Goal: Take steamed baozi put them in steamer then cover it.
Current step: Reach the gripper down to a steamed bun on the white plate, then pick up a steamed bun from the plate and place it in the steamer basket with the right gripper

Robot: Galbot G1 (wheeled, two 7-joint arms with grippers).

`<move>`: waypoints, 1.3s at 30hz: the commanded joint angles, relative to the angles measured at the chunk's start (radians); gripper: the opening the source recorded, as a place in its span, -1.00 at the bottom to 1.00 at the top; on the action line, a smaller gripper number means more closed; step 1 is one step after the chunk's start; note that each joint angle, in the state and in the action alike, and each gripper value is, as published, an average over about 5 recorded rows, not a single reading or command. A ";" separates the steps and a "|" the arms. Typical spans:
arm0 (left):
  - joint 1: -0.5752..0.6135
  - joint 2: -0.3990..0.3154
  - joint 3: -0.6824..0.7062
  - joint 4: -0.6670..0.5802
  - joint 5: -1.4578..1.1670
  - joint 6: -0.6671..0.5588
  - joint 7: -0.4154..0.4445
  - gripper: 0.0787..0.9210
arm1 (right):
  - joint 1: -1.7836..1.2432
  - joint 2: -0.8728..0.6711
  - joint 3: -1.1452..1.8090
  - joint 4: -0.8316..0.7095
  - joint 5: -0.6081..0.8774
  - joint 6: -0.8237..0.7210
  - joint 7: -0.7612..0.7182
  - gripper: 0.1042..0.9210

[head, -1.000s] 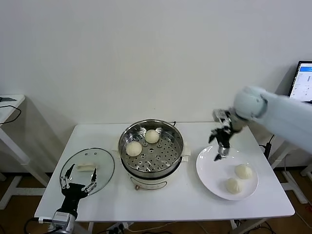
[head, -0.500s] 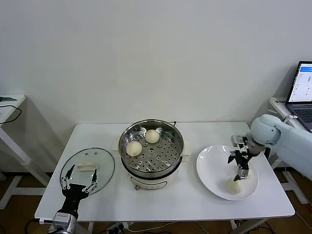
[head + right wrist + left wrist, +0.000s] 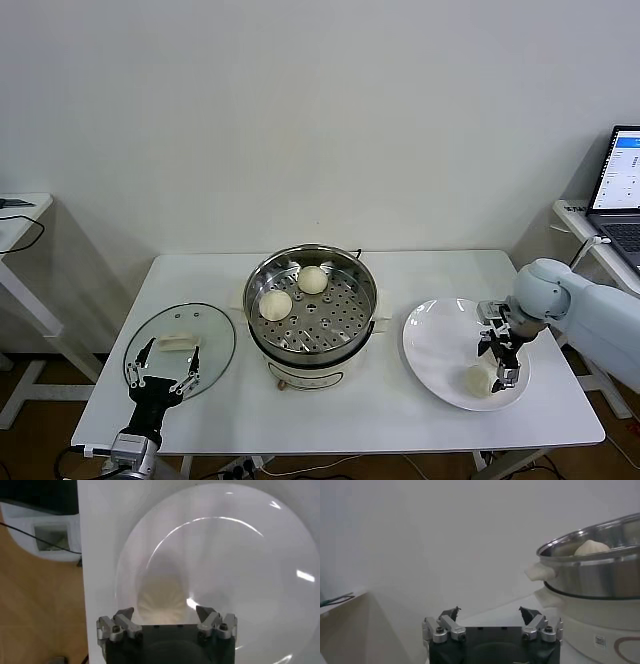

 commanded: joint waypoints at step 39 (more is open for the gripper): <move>0.006 0.004 -0.004 -0.018 -0.001 0.008 -0.002 0.77 | 0.549 0.066 -0.262 0.024 0.216 0.051 -0.019 0.39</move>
